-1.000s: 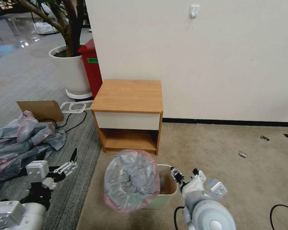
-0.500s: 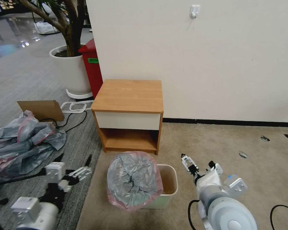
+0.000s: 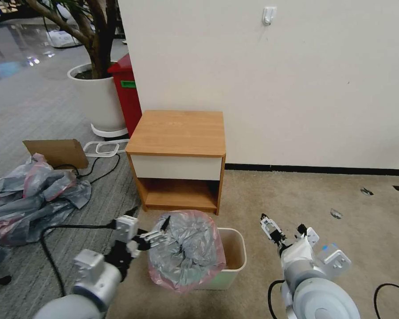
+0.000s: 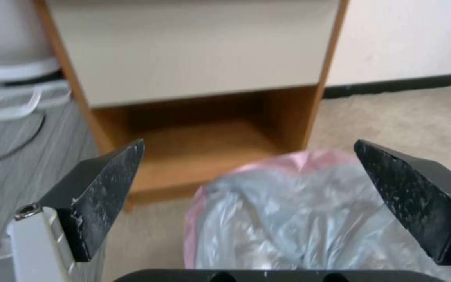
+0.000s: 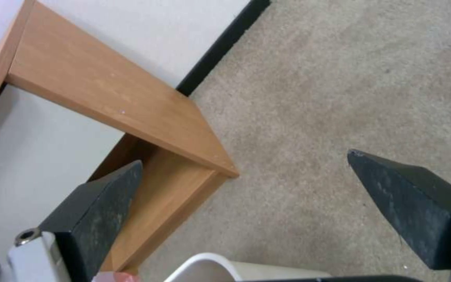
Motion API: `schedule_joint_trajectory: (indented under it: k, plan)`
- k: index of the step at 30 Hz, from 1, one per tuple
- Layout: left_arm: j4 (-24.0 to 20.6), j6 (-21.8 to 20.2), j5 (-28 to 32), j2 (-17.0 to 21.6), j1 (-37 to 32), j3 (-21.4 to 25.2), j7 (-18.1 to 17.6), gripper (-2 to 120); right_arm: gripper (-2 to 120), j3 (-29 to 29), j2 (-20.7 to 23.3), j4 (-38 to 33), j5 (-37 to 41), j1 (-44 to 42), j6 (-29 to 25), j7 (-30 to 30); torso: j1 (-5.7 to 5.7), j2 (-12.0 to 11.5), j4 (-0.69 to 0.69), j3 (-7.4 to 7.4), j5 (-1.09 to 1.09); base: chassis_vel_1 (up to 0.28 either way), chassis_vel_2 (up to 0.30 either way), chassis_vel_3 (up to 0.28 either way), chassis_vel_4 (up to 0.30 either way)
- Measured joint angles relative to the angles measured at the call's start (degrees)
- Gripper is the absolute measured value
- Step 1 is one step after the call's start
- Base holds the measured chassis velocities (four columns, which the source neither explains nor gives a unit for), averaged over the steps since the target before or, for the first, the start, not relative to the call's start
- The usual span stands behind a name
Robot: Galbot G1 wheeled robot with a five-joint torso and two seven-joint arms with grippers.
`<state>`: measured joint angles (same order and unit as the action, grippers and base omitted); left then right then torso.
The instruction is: Pick up the garbage bag from the table and place it over the trash can.
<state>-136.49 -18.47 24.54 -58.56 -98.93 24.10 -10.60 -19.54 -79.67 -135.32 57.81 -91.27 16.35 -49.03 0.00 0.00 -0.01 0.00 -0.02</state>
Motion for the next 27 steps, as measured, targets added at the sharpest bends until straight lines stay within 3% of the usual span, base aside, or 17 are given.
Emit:
schedule_joint_trajectory:
  k: [2,5,9,27]
  plan:
    - [0.8,-0.5,-0.7,-1.1,0.4,-1.1,-1.1,97,100,0.4,0.0,0.3,-0.3,0.4,-0.1,0.0,0.00,0.0,0.00,0.00,0.01,0.000,0.000,0.000,0.000]
    - [2.3,-3.1,-2.4,-3.3,-0.6,-3.3,-5.4,83,100,2.3,0.1,1.0,-1.5,1.9,-0.5,-0.1,0.00,0.0,0.02,0.00,0.03,0.000,0.000,0.000,0.000]
    - [3.6,-4.7,-2.7,-3.8,-0.5,-4.8,-7.8,70,100,4.2,-0.3,1.6,-2.8,2.4,-1.1,-0.2,0.00,0.0,0.02,0.00,0.02,0.000,0.000,0.000,0.000]
    - [10.0,-7.8,-1.9,-3.7,5.2,-11.6,-10.5,69,100,5.3,-1.3,4.3,-4.8,3.4,-2.1,-0.4,0.00,0.0,0.01,0.00,0.02,0.000,0.000,0.000,0.000]
